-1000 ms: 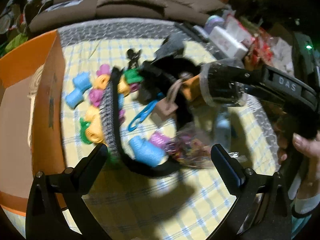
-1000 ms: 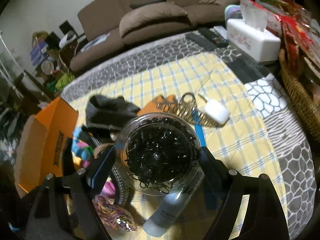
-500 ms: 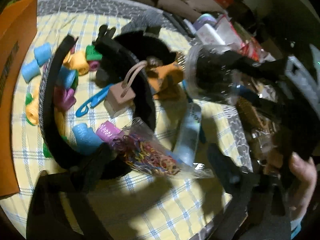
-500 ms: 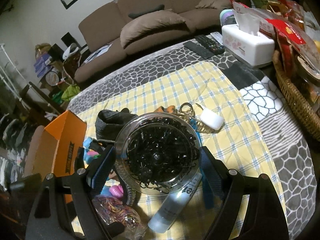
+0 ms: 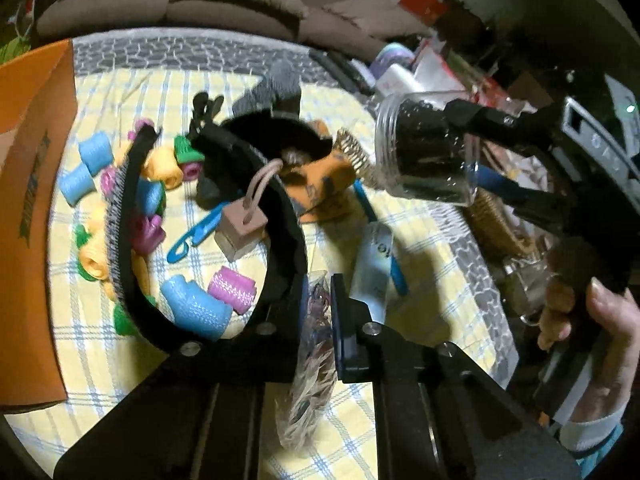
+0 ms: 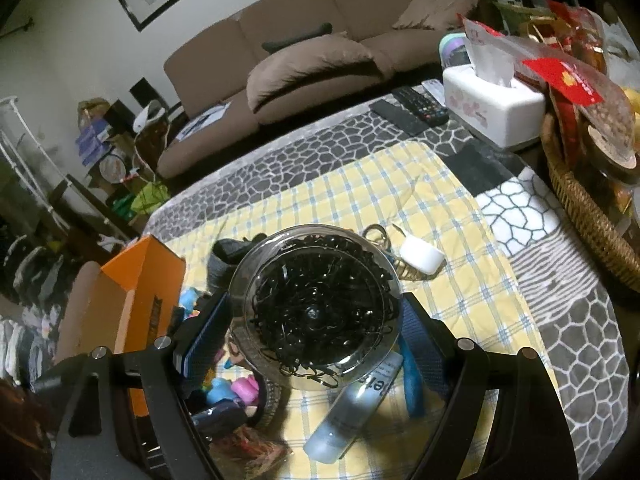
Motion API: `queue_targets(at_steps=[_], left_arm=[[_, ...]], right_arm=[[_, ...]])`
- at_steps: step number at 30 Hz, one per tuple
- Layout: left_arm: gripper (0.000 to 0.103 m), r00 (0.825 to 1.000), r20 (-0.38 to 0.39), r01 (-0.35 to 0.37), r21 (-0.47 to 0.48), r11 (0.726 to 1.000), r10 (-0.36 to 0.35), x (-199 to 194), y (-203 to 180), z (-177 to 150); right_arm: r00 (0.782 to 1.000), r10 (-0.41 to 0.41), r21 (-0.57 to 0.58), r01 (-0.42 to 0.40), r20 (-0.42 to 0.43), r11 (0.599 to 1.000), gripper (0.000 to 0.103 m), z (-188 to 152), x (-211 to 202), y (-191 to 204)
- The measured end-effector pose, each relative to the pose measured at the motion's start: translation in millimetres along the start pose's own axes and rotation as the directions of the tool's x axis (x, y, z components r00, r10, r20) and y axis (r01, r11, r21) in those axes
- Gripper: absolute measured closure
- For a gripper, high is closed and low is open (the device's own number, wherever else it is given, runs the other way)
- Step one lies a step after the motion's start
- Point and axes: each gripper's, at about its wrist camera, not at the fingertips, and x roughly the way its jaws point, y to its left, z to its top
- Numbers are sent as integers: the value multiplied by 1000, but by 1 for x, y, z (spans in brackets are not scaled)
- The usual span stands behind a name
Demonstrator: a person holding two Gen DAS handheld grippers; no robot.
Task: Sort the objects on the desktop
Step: 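Carry the jar with the right gripper while the left carries the rubber-band bag toward the box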
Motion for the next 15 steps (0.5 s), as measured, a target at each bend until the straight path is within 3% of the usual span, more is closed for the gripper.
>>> queue_targets(at_steps=[8,15], left_arm=[[93,995,97,40,-16,999,-38,-47,13,17],[93,981,195,16,-71,997,-2,-96,50,28]], right_arm=[[999,37,-25,-37,21,999,18,4,-8,19],[997,71,-60,-70,8,996,18,3,1,50]])
